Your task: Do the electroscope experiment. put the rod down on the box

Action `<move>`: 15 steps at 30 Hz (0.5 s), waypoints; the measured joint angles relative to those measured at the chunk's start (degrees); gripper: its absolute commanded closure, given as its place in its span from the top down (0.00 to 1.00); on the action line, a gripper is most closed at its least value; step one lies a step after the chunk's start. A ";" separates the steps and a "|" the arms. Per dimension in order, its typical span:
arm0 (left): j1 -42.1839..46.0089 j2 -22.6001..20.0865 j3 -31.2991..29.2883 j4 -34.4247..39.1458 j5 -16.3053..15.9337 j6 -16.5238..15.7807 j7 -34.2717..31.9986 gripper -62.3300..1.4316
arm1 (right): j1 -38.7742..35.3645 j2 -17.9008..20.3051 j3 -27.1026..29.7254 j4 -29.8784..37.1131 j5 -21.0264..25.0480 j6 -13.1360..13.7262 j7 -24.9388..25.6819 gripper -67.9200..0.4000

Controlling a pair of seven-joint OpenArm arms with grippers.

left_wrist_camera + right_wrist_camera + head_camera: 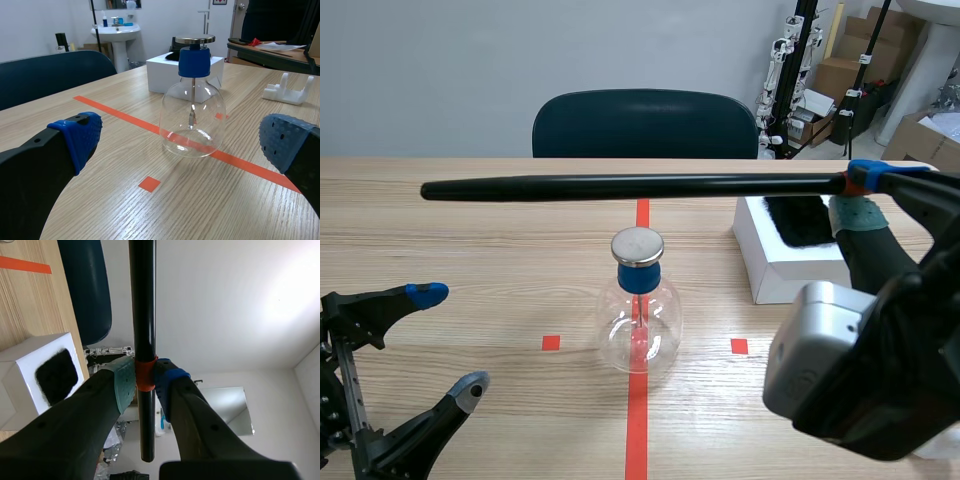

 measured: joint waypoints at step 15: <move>0.00 0.00 0.00 0.00 -0.02 0.00 0.00 1.00 | 5.29 5.81 0.04 -0.09 11.34 21.66 -10.88 0.01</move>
